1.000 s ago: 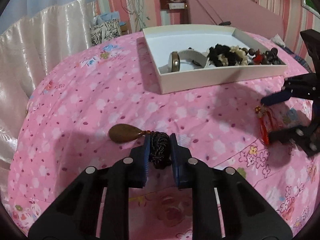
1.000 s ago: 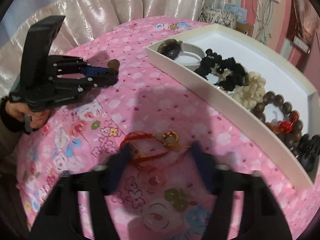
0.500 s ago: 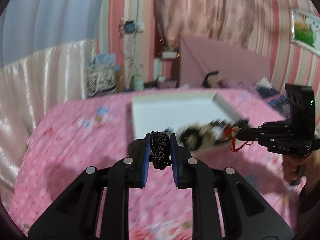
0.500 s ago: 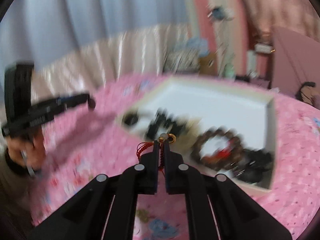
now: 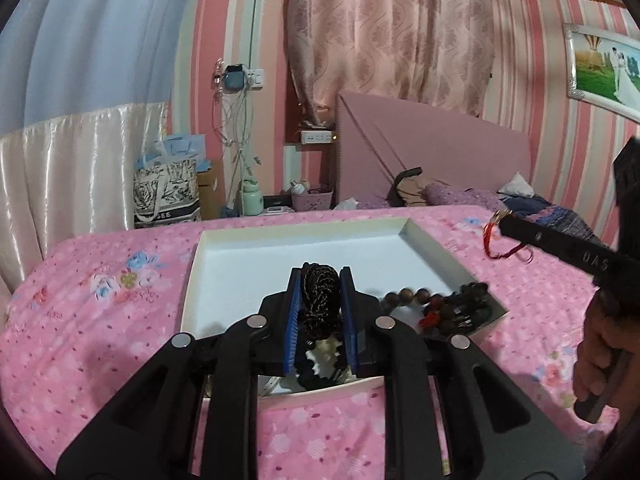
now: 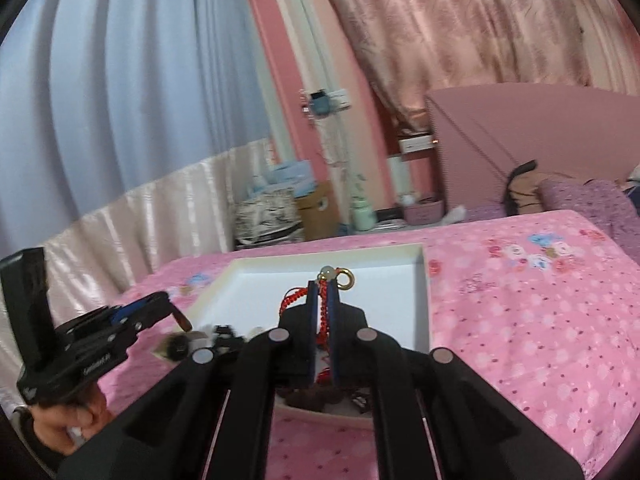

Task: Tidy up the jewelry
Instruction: 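Carry the necklace over the tray with the left tool while the right tool carries the red tassel charm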

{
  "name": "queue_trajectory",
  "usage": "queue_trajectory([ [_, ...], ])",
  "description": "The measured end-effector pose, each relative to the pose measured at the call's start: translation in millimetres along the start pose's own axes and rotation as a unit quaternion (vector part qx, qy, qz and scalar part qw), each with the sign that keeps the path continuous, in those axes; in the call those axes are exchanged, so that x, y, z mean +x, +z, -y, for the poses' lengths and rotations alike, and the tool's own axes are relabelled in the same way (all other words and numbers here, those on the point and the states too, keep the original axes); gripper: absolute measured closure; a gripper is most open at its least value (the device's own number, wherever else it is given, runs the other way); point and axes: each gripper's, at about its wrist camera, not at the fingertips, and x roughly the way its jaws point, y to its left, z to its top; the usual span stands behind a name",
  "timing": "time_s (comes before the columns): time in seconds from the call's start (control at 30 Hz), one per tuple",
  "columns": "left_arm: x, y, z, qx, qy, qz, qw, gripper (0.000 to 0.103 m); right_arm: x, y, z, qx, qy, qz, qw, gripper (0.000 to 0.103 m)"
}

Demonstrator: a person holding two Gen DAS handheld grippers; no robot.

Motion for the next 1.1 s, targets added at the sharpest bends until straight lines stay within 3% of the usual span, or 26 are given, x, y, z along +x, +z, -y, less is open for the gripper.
queue_trajectory([
  [0.33,26,-19,-2,-0.006,0.031,0.004,0.9995,0.086,23,-17,-13,-0.032,-0.071,-0.013,0.997,0.099],
  [1.1,25,-21,11,0.022,0.044,0.011,0.9987,0.086,35,-35,-26,-0.075,-0.112,-0.024,0.991,0.099],
])
